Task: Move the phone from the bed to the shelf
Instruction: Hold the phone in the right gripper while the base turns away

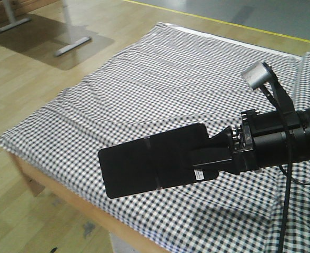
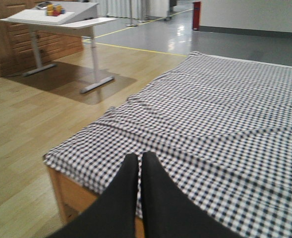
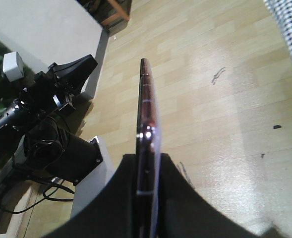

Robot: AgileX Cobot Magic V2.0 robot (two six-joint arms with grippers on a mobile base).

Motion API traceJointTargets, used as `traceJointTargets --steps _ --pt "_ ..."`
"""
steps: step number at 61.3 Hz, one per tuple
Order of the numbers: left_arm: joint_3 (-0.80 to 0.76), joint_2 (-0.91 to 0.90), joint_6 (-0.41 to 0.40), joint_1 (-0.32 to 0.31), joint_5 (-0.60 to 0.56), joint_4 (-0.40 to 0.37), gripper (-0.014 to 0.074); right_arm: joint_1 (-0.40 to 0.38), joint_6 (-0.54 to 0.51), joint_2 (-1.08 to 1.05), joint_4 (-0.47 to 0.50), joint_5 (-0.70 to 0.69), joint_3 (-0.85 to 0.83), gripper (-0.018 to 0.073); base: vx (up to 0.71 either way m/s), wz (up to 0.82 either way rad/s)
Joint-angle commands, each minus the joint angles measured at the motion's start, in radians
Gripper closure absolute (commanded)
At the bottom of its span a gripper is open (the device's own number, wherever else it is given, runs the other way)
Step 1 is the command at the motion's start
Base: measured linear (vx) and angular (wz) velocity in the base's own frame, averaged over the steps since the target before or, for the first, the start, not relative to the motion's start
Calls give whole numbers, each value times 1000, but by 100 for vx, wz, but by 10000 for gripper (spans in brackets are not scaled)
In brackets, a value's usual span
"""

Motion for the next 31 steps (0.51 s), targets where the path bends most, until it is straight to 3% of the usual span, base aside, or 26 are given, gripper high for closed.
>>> traceJointTargets --steps 1,31 --pt "2 -6 -4 1 -73 -6 596 -3 -2 -32 92 76 -27 561 -11 43" --pt "2 -6 -4 1 -73 -6 596 -3 -2 -32 92 76 -27 561 -11 45"
